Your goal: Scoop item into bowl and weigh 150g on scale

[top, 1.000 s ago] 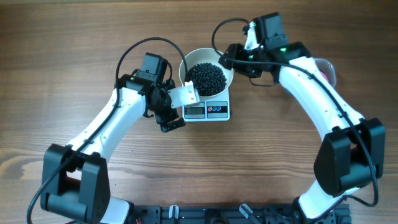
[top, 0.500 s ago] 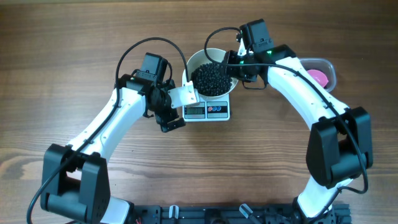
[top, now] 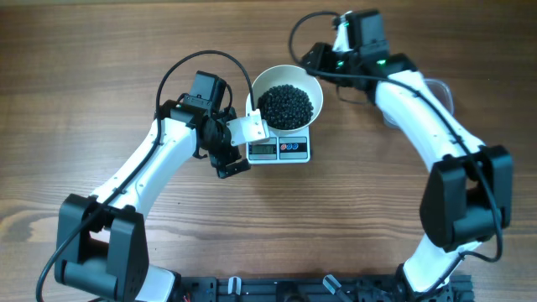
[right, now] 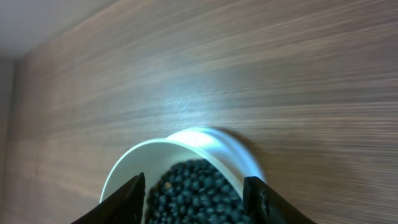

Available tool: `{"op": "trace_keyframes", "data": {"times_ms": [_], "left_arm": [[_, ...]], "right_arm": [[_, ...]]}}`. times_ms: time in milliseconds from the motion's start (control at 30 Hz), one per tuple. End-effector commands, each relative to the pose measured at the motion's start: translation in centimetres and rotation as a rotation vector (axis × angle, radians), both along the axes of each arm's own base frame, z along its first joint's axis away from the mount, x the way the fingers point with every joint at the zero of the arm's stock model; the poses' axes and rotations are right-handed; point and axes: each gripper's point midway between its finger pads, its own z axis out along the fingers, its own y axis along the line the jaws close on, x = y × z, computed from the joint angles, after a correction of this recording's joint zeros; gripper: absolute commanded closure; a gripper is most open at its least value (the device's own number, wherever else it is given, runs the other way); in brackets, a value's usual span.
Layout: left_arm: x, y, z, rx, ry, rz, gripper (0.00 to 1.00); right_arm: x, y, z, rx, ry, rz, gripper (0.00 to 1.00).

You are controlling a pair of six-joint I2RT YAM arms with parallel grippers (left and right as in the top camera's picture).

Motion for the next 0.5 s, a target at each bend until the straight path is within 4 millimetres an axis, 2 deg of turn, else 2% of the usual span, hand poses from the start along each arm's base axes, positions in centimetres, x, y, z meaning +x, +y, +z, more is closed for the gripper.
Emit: {"op": "trace_keyframes", "data": {"times_ms": [0, 100, 167, 367, 467], "left_arm": [[-0.3, -0.3, -0.4, -0.011, 0.015, -0.022, 0.0], [-0.3, -0.3, -0.4, -0.011, 0.015, -0.022, 0.0], [-0.3, -0.3, -0.4, -0.011, 0.015, -0.022, 0.0], [-0.3, -0.3, -0.4, -0.011, 0.015, -0.022, 0.0], [-0.3, -0.3, -0.4, -0.011, 0.015, -0.022, 0.0]], "right_arm": [[-0.2, -2.9, 5.1, 0.011, -0.06, -0.047, 0.44], [-3.8, -4.2, 2.0, -0.025, 0.141, -0.056, 0.44], [-5.7, -3.3, 0.9, -0.019, 0.218, -0.021, 0.42], [-8.0, 0.5, -0.6, -0.063, 0.237, 0.122, 0.36], [-8.8, 0.2, -2.5, -0.147, 0.285, 0.108, 0.36]]}}
